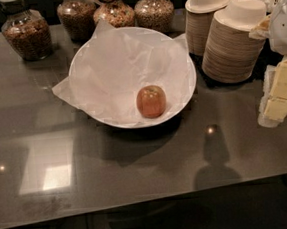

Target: Pick apple from white bowl

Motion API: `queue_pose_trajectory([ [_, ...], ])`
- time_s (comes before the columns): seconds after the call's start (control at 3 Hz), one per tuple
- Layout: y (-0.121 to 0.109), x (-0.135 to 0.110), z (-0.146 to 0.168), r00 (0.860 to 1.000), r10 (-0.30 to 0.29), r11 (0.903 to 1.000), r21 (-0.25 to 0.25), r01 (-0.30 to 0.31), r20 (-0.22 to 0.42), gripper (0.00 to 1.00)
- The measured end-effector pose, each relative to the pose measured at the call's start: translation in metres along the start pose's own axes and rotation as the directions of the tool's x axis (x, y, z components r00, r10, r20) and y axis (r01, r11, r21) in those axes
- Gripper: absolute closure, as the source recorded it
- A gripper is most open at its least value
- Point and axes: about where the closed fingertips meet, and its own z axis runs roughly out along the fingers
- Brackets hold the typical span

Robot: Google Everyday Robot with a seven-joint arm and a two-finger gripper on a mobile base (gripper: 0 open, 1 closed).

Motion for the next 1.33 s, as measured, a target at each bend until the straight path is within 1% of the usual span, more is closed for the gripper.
queue_pose_trajectory([
  [0.33,-0.003,-0.003,0.001,1.0,0.003,1.0,0.003,-0.003,0.009,0.0],
  [0.67,-0.013,-0.023,0.006,0.992,0.01,0.9999,-0.009,-0.009,0.126,0.0],
  [1.0,-0.028,-0.061,0.015,0.945,-0.011,0.9997,-0.018,0.018,0.327,0.0],
  [1.33,-0.024,-0.07,0.013,0.934,-0.009,0.9993,-0.031,0.022,0.356,0.0],
])
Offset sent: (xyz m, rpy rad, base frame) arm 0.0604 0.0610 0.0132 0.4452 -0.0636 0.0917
